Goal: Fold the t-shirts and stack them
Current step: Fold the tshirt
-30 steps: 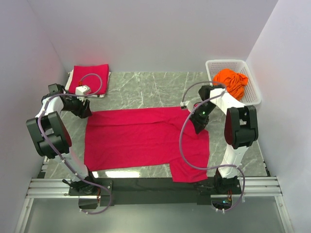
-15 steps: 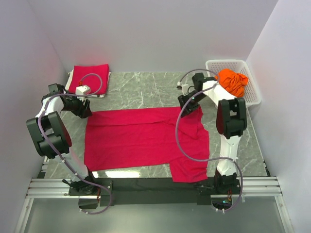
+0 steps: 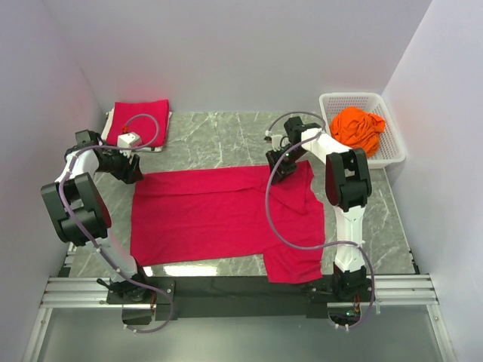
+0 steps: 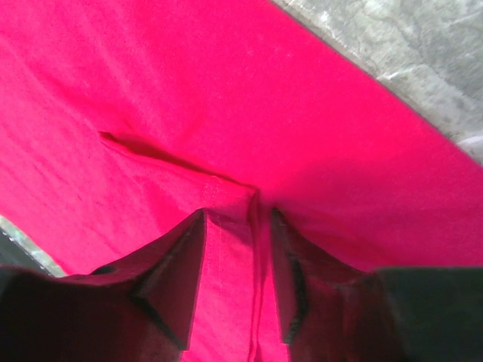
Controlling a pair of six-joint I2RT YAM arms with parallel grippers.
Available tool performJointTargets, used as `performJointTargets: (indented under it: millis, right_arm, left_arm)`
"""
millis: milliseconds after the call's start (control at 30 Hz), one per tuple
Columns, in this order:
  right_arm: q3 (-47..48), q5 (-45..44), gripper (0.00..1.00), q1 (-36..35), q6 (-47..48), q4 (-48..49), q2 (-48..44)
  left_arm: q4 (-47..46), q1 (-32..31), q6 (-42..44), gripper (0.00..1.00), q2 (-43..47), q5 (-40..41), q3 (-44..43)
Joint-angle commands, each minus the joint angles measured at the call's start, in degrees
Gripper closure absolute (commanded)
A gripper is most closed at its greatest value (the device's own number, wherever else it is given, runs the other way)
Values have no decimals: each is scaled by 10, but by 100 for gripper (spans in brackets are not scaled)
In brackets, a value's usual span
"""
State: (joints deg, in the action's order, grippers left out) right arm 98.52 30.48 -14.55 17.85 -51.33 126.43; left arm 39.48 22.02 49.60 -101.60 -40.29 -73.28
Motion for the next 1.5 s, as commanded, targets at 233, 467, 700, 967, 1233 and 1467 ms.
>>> performJointTargets:
  millis: [233,467,700,967,1233,1467]
  right_arm:
    - [3,16,66,-10,32,-18,-55]
    - [-15,70,100,-31,71,-59,-81]
    - [-103,125,100,-91,131,-104,-127]
    - [-143,90,68,-122,148,-110,-175]
    - [-67,-37,71,-1,28,-26,-136]
    - [-39,-170,85,7,-20,3,-72]
  left_arm:
    - [-2,-2,-7,38,-4,-19,-26]
    - [-4,-3,-8,38,-4,-22,-28]
    - [0,-3,-2,38,4,-20,-23]
    - [-1,-3,-2,38,-2,-15,-20]
    - [-18,-26,-85,45,-32,40,-39]
    - [-47,-78,-154,53,-64,114,-27]
